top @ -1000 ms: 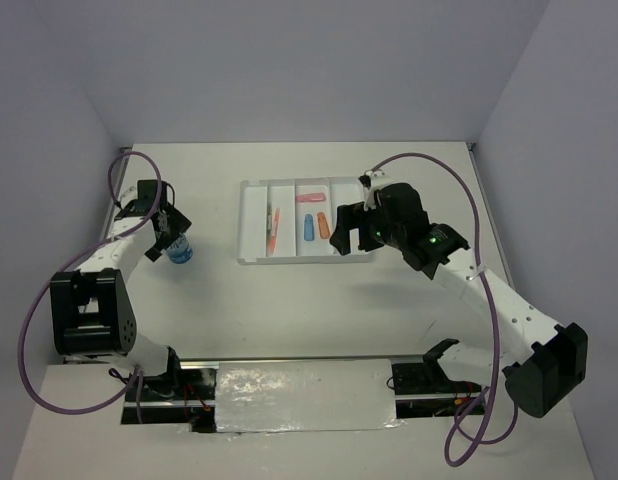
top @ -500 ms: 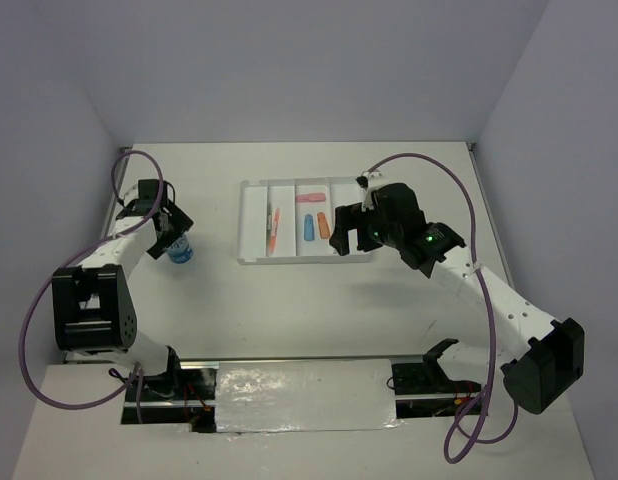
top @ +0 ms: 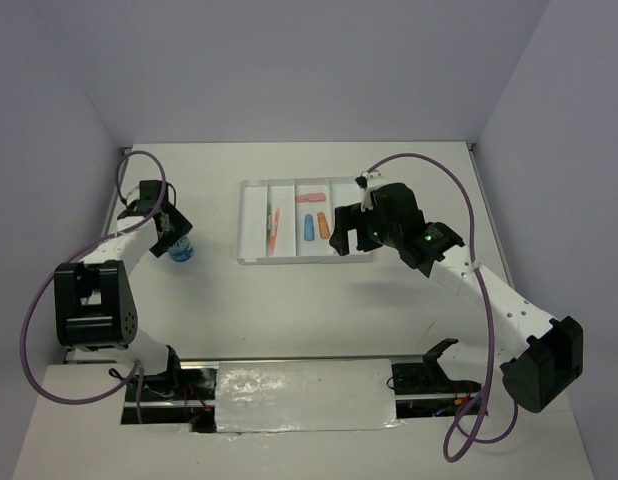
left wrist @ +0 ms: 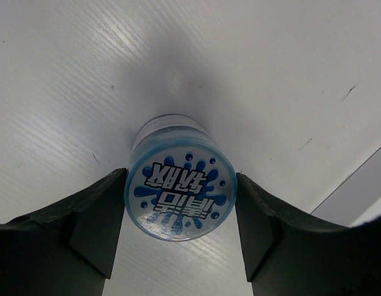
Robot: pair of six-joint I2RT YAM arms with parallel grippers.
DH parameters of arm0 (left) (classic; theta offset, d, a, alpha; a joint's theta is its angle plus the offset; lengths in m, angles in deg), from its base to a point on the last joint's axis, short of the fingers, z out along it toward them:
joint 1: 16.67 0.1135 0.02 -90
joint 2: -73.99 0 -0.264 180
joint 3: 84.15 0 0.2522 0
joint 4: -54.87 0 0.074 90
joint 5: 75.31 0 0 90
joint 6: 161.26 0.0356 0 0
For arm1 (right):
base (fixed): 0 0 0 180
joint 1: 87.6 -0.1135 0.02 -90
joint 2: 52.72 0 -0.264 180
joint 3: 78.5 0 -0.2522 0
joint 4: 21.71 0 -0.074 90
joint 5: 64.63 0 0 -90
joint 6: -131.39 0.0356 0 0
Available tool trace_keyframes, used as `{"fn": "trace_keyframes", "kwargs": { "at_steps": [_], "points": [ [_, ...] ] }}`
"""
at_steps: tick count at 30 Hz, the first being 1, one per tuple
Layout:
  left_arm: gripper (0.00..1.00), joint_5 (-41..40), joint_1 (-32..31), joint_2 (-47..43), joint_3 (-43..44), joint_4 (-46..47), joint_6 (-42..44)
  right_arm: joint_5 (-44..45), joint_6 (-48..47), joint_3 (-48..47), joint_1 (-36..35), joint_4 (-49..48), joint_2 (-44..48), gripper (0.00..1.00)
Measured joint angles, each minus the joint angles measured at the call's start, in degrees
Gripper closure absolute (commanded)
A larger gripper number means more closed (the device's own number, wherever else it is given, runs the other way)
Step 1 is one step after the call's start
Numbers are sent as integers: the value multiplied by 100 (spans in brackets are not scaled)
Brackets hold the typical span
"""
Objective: Sort the stationery into containers
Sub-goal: Pick up the stationery from the center of the board.
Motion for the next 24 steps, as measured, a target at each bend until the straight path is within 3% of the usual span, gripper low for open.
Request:
{"fn": "trace_keyframes", "kwargs": {
  "at_steps": [6, 13, 24],
  "points": [
    [100, 140, -136, -328, -44, -61, 55, 4, -22, 0, 0, 0, 0, 0],
    [100, 525, -977, -905, 297, -20, 428, 92, -42, 0, -4, 0, 4, 0],
    [100, 1237, -1779, 688, 1998, 636, 1093, 155, -85, 0, -15, 4, 94, 0]
  ]
}}
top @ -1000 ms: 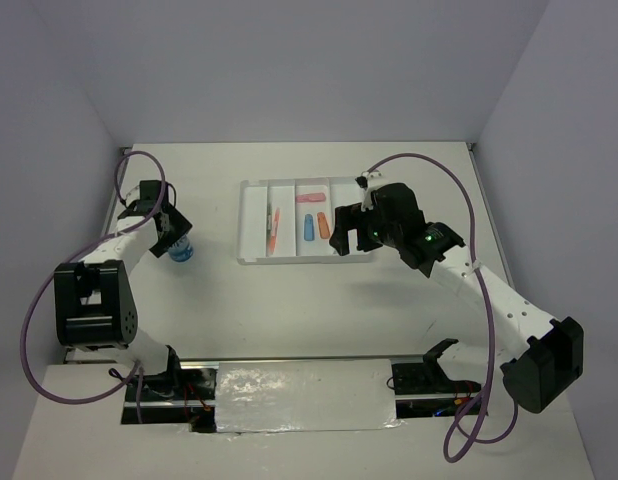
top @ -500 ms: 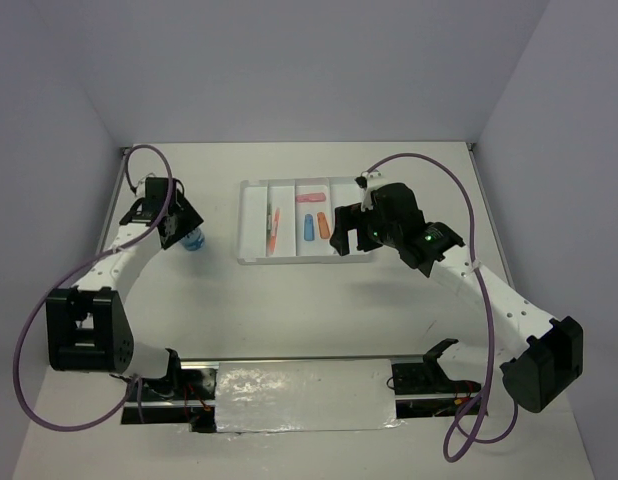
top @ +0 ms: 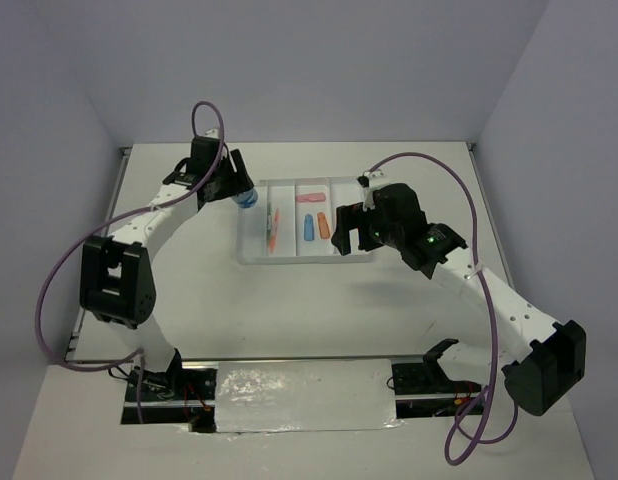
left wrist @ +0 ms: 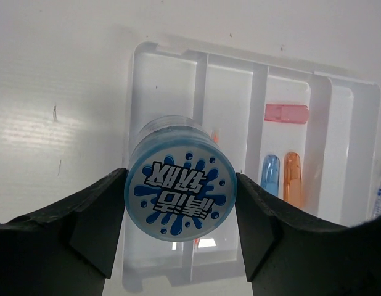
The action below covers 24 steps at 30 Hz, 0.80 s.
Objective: Sort the stationery into containers
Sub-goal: Pick up the stationery from the center of the board, then place the stationery in the storage box.
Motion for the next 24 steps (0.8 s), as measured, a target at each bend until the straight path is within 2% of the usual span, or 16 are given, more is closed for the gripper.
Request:
{"fn": "trace_keyframes", "kwargs": {
  "at_steps": [6, 17, 20, 22, 24],
  "points": [
    [100, -52, -17, 994, 726, 22, 227, 4, -20, 0, 0, 4, 20, 0],
    [98, -92, -17, 1777, 1458, 96, 426, 7, -39, 0, 0, 2, 11, 0],
    [94, -92, -17, 1950, 1504, 133, 431, 7, -42, 0, 0, 4, 0, 0],
    [87, -94, -17, 2037, 1504, 116, 433, 7, -42, 0, 0, 4, -9, 0],
    [74, -94, -17, 2076, 1504, 118, 431, 4, -42, 0, 0, 2, -22, 0]
  ]
}}
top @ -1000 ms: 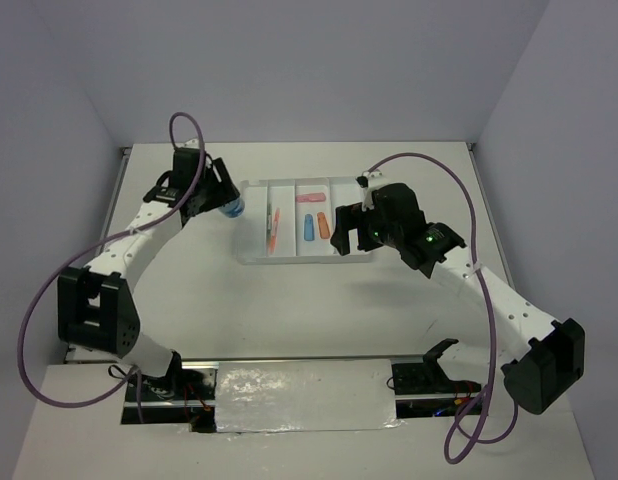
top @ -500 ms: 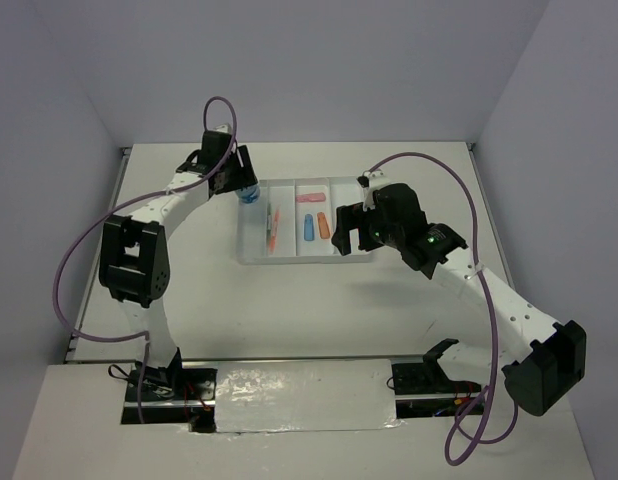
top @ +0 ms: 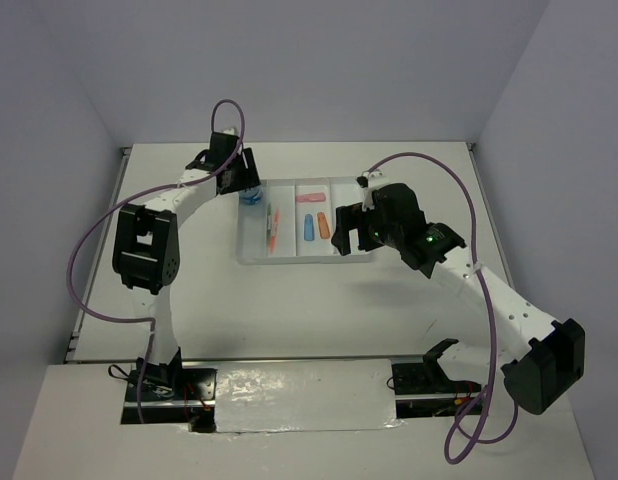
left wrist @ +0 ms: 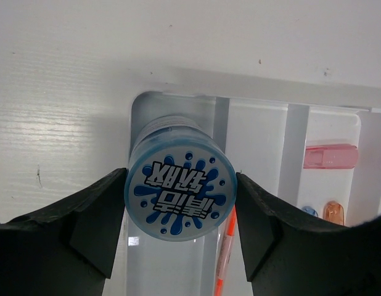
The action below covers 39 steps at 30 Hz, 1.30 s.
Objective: Sort the stationery into containers
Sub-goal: Place the stationery in the storage box, then pick up the stationery from the center of the board.
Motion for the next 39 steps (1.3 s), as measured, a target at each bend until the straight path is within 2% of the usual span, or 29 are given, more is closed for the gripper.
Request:
{"fn": "trace_keyframes", "kwargs": {
  "at_steps": [1, 2, 4, 5, 10, 11, 17, 19, 24, 27, 32, 35, 39],
  "points": [
    [68, 0, 0, 9, 0, 0, 2, 2, 0, 0, 0, 2, -7, 0],
    [55, -2, 0, 9, 0, 0, 2, 0, 0, 0, 0, 2, -11, 0],
    [40, -2, 0, 9, 0, 13, 2, -2, -2, 0, 0, 2, -28, 0],
    [29, -2, 0, 9, 0, 17, 2, -2, -2, 0, 0, 2, -37, 0],
    [18, -15, 0, 9, 0, 9, -7, 4, -2, 0, 0, 7, -85, 0],
    [9, -15, 0, 9, 0, 7, -9, 15, -2, 0, 0, 9, -87, 0],
    [6, 11, 0, -22, 26, 13, -26, 72, -4, 0, 2, 9, -168, 0],
    [1, 22, 0, -76, 26, -11, -28, 70, 0, 0, 44, 11, -208, 0],
    [1, -33, -11, -546, -31, -350, -212, 208, 122, 0, 437, 74, -181, 0],
    [1, -221, -37, -1353, -507, -566, -474, 356, 289, 55, 1086, 79, 13, 0],
    [3, -216, -125, -3399, -2111, -938, -750, 890, 627, 295, 2243, 96, 629, 0],
    [4, -155, -400, -4433, -2900, -1294, -822, 1353, 901, 713, 2857, -83, 905, 0],
    [1, -326, -964, -5442, -3099, -2074, -756, 1718, 1128, 1307, 3576, -87, 946, 0]
  ]
}}
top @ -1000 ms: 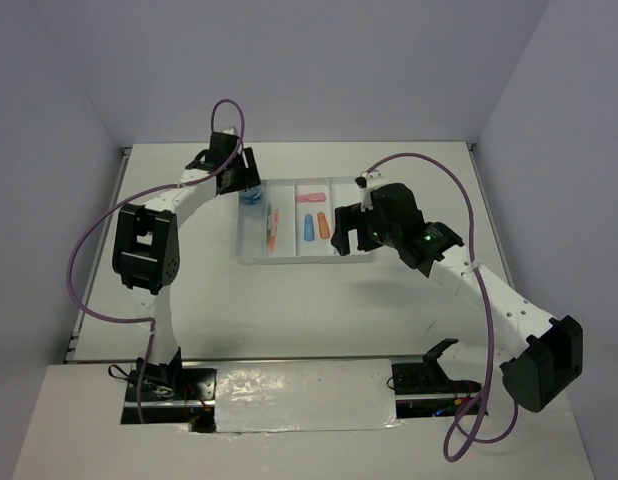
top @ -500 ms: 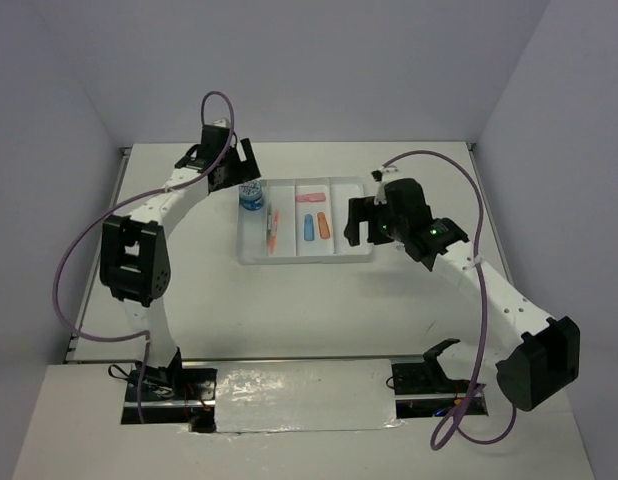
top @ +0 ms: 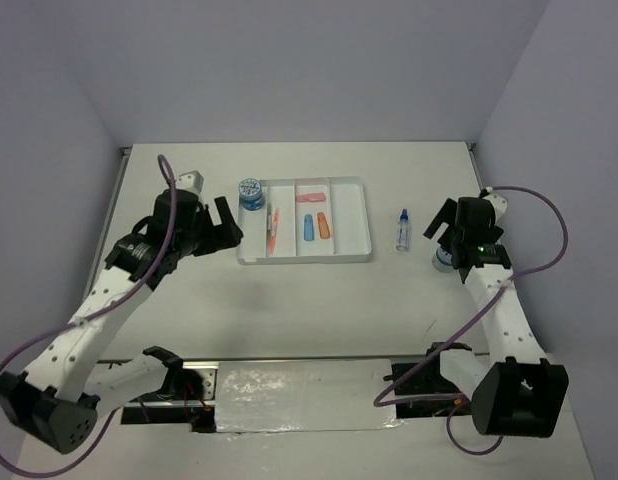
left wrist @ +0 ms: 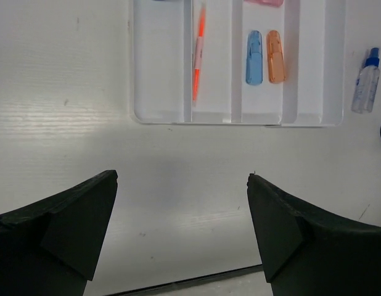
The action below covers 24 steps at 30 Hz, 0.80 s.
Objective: Sort the stationery into containers
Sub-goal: Pick up the stationery from the center of the board.
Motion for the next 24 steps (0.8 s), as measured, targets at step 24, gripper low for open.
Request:
{"fn": "trace_keyframes", "kwargs": {
  "at_steps": [24],
  "points": [
    [1, -691, -87, -1292, -769, -662, 1054, -417, 107, -280, 979, -321, -2389, 2]
  ]
}}
